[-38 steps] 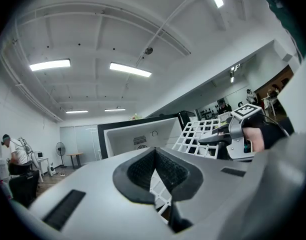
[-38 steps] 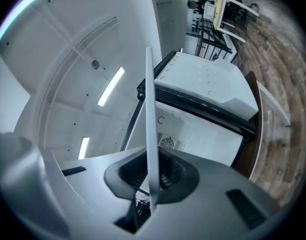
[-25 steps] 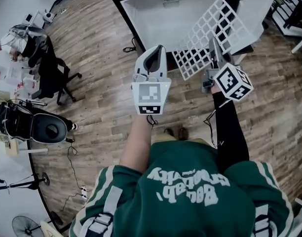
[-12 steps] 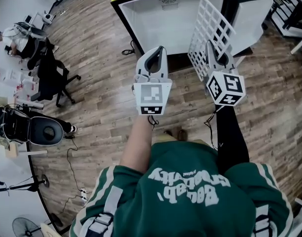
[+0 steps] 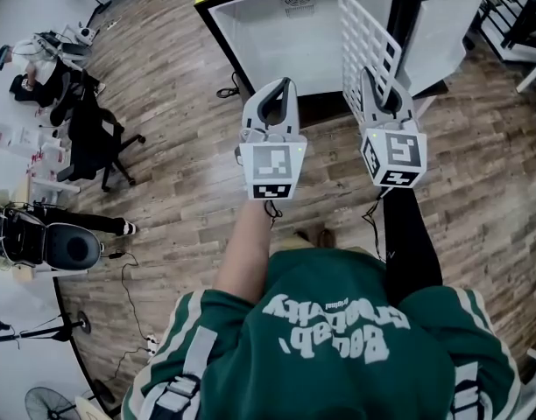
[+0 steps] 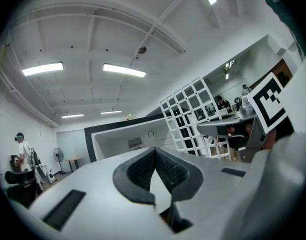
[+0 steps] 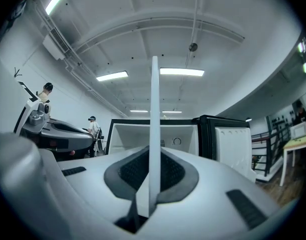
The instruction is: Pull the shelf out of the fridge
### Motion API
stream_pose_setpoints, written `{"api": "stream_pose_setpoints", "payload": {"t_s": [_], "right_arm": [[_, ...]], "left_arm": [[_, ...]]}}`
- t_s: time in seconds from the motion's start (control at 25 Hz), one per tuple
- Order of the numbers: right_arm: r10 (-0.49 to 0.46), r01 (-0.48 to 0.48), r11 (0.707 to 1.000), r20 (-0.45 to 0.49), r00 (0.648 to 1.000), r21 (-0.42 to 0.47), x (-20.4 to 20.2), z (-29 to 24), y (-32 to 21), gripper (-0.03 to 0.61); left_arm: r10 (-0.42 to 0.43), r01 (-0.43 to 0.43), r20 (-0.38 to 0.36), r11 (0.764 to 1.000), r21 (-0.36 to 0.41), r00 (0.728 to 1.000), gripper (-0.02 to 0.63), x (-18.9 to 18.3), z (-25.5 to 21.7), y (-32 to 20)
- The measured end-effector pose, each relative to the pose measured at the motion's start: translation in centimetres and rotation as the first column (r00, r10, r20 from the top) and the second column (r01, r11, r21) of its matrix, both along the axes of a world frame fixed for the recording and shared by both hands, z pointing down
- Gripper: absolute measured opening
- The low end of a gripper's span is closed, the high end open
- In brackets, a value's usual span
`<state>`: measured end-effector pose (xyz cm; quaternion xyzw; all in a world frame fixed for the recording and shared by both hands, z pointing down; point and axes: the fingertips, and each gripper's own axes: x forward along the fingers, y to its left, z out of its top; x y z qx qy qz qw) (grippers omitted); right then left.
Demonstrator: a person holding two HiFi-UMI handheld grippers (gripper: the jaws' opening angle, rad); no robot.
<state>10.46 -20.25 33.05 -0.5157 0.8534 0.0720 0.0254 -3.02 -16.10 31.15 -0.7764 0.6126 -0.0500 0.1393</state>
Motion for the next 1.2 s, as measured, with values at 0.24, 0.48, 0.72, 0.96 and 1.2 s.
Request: {"api": "stream_pose_setpoints", "payload": {"t_s": [0.24, 0.48, 0.72, 0.96, 1.2], "right_arm": [[-0.008, 0.008, 1.000, 0.012, 1.000, 0.006, -0.3, -0.3, 0.3, 0.035], [0.001, -0.001, 1.000, -0.002, 1.000, 0.025, -0.7, -0.7, 0.3, 0.035], [-0.007, 0.007, 0.999, -0.011, 1.000, 0.041, -1.4, -1.1, 0.4, 0.035], [-0.008, 0.009, 0.999, -0.016, 1.000, 0.054, -1.9, -1.4, 0.5, 0.035], [-0.005, 0.006, 0.998, -0.022, 1.000, 0.056, -2.0, -1.6, 0.6, 0.035]], "left_arm": [[-0.005, 0.005, 0.002, 1.000, 0.000, 1.000, 0.015, -0.3, -0.1, 0.1], [-0.007, 0.007, 0.002, 1.000, 0.002, 1.000, 0.015, -0.9, -0.3, 0.1], [-0.010, 0.010, 0.004, 1.000, 0.007, 1.000, 0.015, -1.3, -0.4, 0.2], [-0.013, 0.013, 0.000, 1.000, 0.012, 1.000, 0.015, -1.8, -0.5, 0.4], [-0.018, 0.018, -0.006, 1.000, 0.011, 1.000, 0.015, -2.0, -0.6, 0.5]]}}
